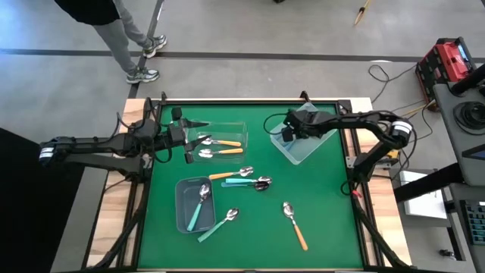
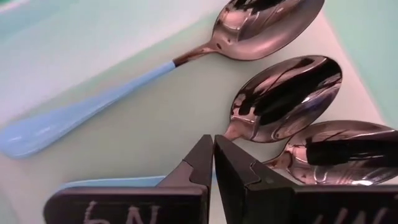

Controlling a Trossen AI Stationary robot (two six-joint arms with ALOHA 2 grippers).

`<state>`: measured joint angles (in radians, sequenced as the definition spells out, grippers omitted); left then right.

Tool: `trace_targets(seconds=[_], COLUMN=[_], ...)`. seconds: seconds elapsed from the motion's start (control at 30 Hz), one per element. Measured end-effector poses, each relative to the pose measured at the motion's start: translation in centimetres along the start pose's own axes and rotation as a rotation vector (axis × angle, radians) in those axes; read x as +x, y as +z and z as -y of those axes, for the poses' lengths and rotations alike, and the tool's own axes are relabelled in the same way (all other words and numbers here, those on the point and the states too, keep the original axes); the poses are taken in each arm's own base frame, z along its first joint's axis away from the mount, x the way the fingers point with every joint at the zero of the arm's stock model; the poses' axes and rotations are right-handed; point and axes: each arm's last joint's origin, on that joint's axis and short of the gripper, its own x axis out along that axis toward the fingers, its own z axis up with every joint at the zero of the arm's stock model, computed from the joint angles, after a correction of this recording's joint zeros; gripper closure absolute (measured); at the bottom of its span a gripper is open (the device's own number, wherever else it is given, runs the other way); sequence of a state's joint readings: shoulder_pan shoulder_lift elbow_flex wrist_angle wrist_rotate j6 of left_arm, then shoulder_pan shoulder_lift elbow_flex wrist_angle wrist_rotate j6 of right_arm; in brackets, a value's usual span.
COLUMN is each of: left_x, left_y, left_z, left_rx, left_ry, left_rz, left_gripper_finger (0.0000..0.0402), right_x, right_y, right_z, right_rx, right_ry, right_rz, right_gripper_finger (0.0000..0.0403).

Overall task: Sort silverware by color (type)
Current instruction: Put the blue spoon into the white bin

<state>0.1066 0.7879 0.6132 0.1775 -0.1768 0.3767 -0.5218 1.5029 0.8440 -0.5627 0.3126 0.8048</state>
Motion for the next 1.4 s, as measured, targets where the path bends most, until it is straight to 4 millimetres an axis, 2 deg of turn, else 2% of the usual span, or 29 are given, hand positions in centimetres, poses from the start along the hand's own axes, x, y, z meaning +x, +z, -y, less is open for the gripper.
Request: trace_targets(seconds=[0.37,0.67,0.97,1.4], left_x=[0.0,0.0,0.0,0.0], left_y=[0.0,0.0,0.0,0.0], left_z=[0.0,0.0,0.0,0.0], left_rx=[0.0,0.0,0.0,0.0], left_ry=[0.0,0.0,-0.001,0.0], left_rz=[0.0,0.001,0.0,0.0], left_gripper_finger=[0.0239,0.0239,0.0239,0.0239], right_x=[0.6,0.3,0.1,1.3], right_y=[-0.6,0.4,-0.3,-0.4], right_z=[-0.6,-1.0,-0.5,-1.1], right_rx=[-0.018,0.003,-0.013,-0.008], right_ry=[-0.011,-0.004,-0.038,-0.05], right_rz=[-0.011,0.135,0.02,0.033], right_gripper_finger=[0.0394,0.0394,0.0394,0.0394])
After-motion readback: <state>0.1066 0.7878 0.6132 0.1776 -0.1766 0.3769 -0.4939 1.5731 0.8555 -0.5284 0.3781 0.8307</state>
